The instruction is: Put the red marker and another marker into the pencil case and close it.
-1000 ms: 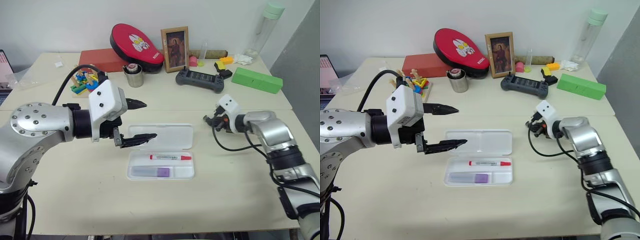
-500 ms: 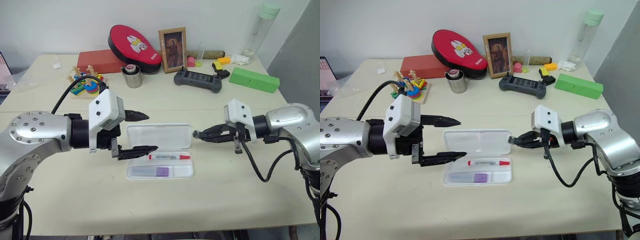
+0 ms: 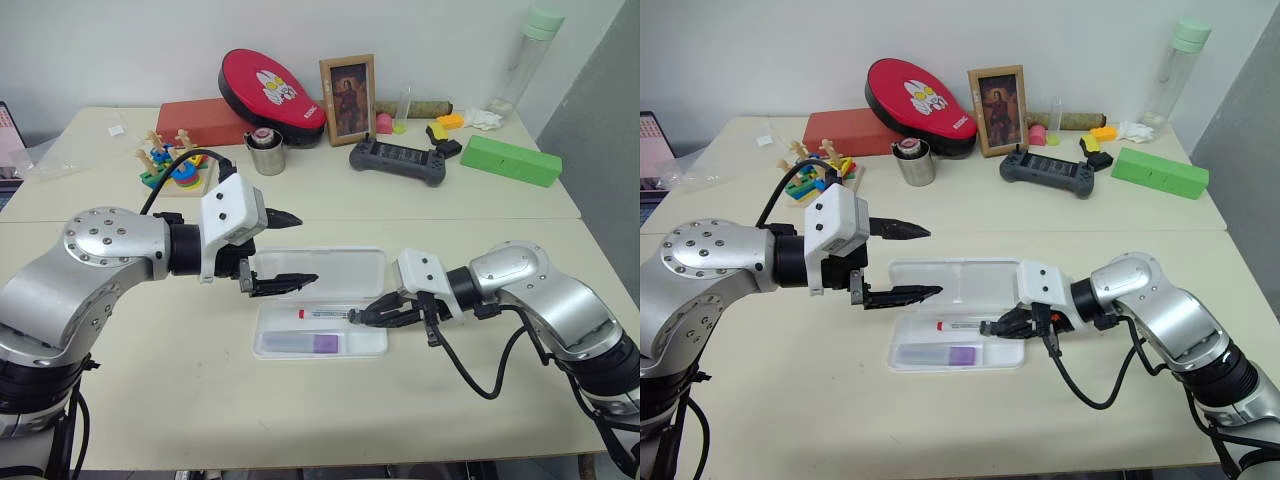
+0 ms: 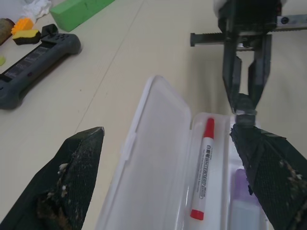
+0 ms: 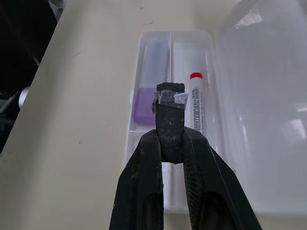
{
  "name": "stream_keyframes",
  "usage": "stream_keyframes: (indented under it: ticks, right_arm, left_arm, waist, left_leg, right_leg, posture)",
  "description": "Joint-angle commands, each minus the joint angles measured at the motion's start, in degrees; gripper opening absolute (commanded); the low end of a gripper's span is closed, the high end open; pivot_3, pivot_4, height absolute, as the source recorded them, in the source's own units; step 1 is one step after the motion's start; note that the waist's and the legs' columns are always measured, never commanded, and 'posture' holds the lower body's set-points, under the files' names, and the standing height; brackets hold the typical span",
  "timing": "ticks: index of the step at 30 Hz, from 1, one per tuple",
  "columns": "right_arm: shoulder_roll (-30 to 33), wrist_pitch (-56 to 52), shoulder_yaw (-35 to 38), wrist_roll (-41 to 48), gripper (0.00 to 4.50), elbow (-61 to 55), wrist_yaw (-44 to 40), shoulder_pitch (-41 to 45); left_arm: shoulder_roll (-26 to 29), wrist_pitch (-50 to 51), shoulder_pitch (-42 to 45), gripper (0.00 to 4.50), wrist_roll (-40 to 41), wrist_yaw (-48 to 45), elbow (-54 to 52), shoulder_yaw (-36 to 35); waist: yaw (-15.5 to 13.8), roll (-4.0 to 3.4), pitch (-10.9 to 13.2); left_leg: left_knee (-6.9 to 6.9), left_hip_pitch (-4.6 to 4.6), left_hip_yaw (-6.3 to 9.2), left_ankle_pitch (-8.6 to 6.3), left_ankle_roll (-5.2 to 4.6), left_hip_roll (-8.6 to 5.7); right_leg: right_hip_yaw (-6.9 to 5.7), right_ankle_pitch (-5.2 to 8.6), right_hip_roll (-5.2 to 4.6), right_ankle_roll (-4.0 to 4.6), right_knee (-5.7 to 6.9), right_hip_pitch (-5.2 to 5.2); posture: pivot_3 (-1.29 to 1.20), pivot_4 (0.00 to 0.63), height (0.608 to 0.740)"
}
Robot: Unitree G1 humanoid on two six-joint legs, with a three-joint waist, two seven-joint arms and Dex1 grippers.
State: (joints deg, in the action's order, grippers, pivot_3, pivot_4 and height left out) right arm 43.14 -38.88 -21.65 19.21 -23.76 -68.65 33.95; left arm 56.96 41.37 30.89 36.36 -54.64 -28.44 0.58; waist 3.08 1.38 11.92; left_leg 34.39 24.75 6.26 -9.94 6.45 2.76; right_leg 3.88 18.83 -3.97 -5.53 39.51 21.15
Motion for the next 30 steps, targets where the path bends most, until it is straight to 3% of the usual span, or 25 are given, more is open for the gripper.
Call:
stream_keyframes:
  ticks: [1,26,28,30]
  right_arm:
    - [0.0,-1.2,-0.2,0.7,0.25,-1.7,0.0,-0.2]
    - [-2.6,6.2,-6.6,-7.2,0.25,9.4,0.7,-2.9]
    - [-2.7,6.8,-6.3,-7.4,0.94,9.4,0.5,-3.1]
    - [-2.9,6.9,-5.3,-6.6,1.28,8.9,0.2,-3.2]
  left_arm:
    - [-0.1,-1.3,1.7,4.5,-1.2,-0.8,0.3,-0.7]
    - [-1.4,-1.9,3.7,4.5,-4.3,-1.6,2.3,-1.0]
    - [-1.4,-1.9,3.7,4.5,-4.4,-1.5,2.3,-1.0]
    - [-1.6,-2.0,3.7,4.5,-4.5,-1.4,2.3,-0.9]
  waist:
    - [0.0,0.0,0.0]
    - [0.1,0.0,0.0]
    - [0.1,0.0,0.0]
    - [0.1,0.0,0.0]
  left_leg:
    - [0.0,0.0,0.0,0.0,0.0,0.0]
    - [0.01,0.0,0.01,0.0,0.0,0.0]
    - [0.01,0.0,0.01,0.0,0.0,0.0]
    - [0.02,0.0,0.02,0.0,0.0,0.0]
  right_leg:
    - [0.0,0.0,0.0,0.0,0.0,0.0]
    - [-0.01,0.0,0.0,0.0,0.02,0.0]
    - [-0.01,0.0,0.0,0.0,0.02,-0.01]
    - [-0.01,0.0,0.0,0.0,0.04,-0.01]
  posture:
    - [0.0,0.15,0.74]
    - [0.0,0.15,0.74]
    - [0.0,0.15,0.74]
    - [0.0,0.15,0.74]
